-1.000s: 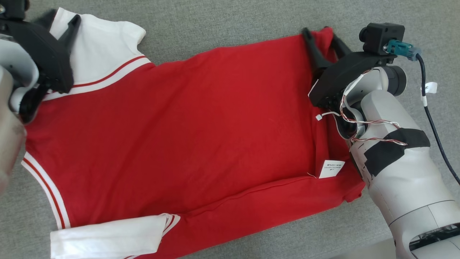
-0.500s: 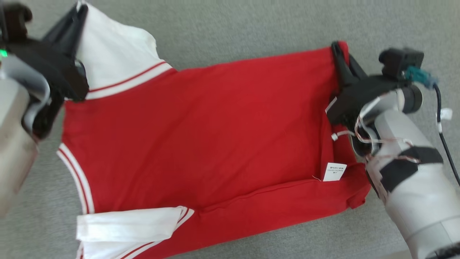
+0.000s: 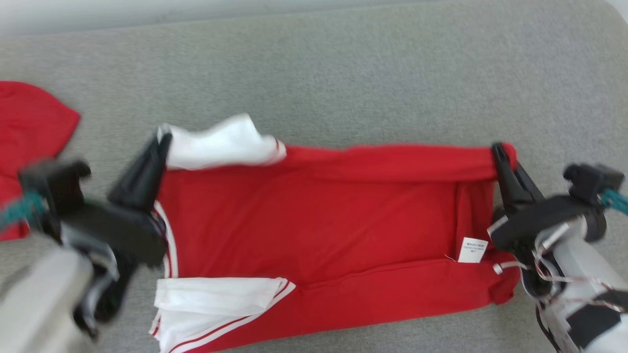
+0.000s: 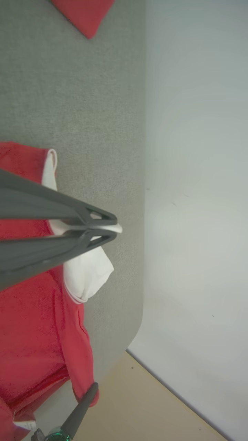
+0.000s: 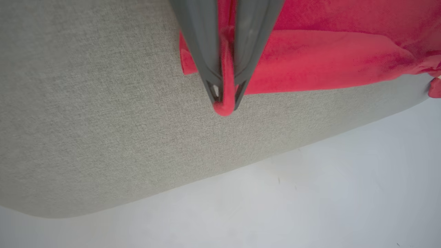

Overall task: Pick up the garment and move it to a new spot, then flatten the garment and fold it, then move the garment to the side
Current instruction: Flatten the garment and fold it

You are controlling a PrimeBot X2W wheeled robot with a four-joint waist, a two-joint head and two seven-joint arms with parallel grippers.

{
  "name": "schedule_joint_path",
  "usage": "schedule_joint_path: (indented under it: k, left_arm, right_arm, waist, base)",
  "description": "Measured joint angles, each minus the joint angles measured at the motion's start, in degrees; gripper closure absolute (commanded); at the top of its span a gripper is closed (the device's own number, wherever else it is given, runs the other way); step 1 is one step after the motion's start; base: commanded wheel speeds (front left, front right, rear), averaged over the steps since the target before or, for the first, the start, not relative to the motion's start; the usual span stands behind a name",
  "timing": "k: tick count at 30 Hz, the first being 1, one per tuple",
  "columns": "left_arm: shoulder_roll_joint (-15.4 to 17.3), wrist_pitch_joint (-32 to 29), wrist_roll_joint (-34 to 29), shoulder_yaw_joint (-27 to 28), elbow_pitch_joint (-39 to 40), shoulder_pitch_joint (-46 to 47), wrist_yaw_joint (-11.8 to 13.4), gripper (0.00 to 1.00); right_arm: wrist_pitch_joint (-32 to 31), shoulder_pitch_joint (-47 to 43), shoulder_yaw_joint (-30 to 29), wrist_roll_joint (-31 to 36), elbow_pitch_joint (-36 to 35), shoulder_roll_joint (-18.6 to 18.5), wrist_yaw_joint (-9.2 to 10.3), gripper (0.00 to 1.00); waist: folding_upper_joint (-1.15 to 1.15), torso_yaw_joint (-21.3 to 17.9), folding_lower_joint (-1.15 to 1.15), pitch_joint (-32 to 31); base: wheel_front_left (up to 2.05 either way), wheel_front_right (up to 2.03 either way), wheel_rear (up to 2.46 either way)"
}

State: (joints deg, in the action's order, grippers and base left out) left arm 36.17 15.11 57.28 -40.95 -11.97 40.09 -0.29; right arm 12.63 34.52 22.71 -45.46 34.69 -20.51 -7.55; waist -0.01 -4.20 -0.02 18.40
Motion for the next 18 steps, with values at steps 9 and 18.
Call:
schedule_joint_path:
  k: [9, 18]
  left_arm:
    - [-4.41, 0.0, -2.49, 7.59, 9.9, -19.45, 3.3, 1.0]
    - [-9.22, 0.01, -4.38, 11.36, 9.13, -28.21, 2.27, 0.0]
  right_arm:
    - [-0.03, -10.65, -3.46, -2.7, -6.53, -1.83, 0.0, 1.0]
    - [-2.44, -17.63, -7.16, -1.24, -10.14, -1.64, 0.0, 0.0]
  waist:
    - [0.0, 2.08, 0.01, -3.18]
    - [0.0, 2.01, 0.01, -5.08]
  base:
    - [0.0, 0.0, 0.0]
    - [0.0, 0.0, 0.0]
